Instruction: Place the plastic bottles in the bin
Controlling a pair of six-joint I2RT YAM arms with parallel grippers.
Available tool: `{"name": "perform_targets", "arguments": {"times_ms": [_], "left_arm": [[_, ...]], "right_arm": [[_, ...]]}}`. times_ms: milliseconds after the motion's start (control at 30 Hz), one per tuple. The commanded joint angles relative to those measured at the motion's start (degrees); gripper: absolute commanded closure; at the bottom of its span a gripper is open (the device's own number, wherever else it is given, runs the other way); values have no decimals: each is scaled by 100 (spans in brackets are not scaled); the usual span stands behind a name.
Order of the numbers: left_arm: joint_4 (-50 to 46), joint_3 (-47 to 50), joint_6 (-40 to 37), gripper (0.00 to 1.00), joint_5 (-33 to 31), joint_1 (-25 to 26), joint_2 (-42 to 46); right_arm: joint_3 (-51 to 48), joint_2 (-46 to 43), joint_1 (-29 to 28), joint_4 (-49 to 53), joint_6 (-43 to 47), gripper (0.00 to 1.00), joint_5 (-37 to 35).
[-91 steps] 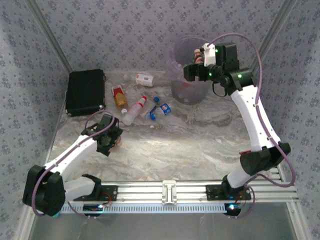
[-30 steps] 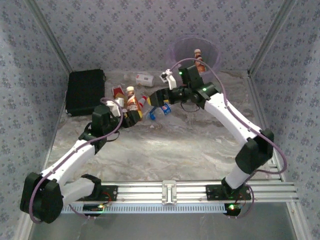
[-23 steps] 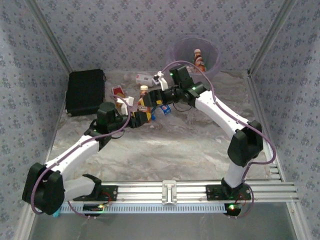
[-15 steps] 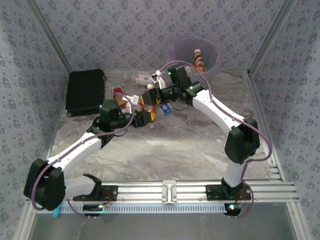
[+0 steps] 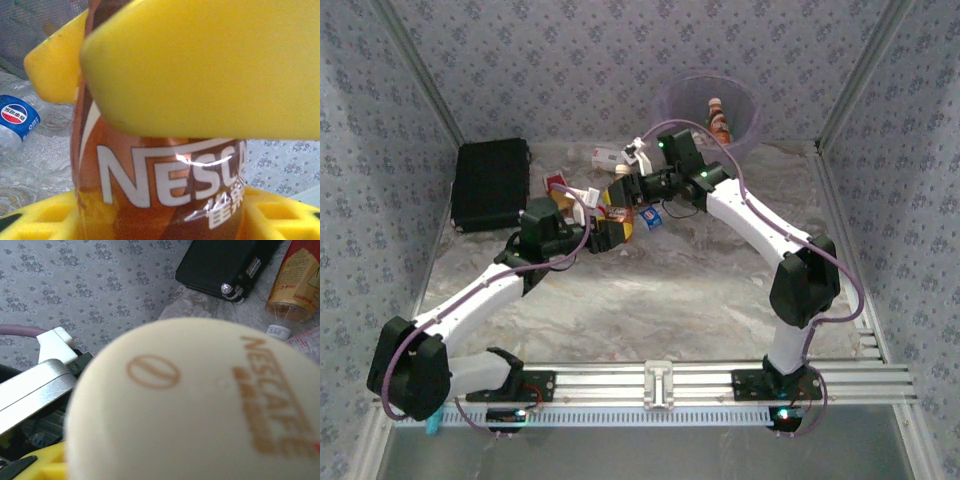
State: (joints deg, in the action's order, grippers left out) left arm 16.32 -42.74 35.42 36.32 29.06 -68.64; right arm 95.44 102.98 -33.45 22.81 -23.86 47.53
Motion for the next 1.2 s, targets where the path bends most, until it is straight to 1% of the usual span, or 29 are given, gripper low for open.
{"name": "perform_targets", "arguments": {"times_ms": [0, 33, 167, 267, 400, 533, 667, 733, 800, 933, 1000, 1100, 1167], "left_arm": [[-175, -225, -107, 5, -288, 25, 130], [-231, -217, -136, 0, -335, 22, 162], [-586, -167, -274, 0, -600, 23, 327], [-916, -107, -406, 0, -810, 22, 501], [-1369, -9, -505, 0, -944, 26, 704], [-1779, 193, -630, 0, -1086, 29, 932], [-2263, 275, -659, 2, -1228, 26, 1134], [-2476, 331, -650, 2, -1319, 22, 1239], [-2586, 416, -617, 3, -1441, 28, 1352], [-2531, 672, -401, 4, -1565, 23, 1599], [-2524, 761, -323, 5, -1617, 23, 1698], [-2559, 866, -249, 6, -1719, 29, 1814], [-2587, 907, -229, 6, -1742, 25, 1875]], "right_arm": [[380, -268, 42, 281, 238, 59, -131], [464, -293, 63, 382, 326, 59, -196], [934, -383, 195, 993, 792, 60, -645], [1386, -406, 309, 1495, 1178, 60, -1153], [1909, -418, 481, 1733, 1524, 60, -1988], [2169, -425, 718, 1510, 1714, 61, -2818], [2394, -291, 1138, 1009, 1558, 61, -3136], [2671, -132, 1279, 966, 1575, 60, -3468], [2979, 71, 1420, 954, 1547, 61, -3626], [3467, 526, 1752, 743, 1189, 61, -3558], [3861, 845, 1838, 805, 1095, 61, -3623], [4619, 1437, 1837, 1080, 1085, 61, -4172], [4968, 1799, 1864, 1135, 1094, 62, -4377]]}}
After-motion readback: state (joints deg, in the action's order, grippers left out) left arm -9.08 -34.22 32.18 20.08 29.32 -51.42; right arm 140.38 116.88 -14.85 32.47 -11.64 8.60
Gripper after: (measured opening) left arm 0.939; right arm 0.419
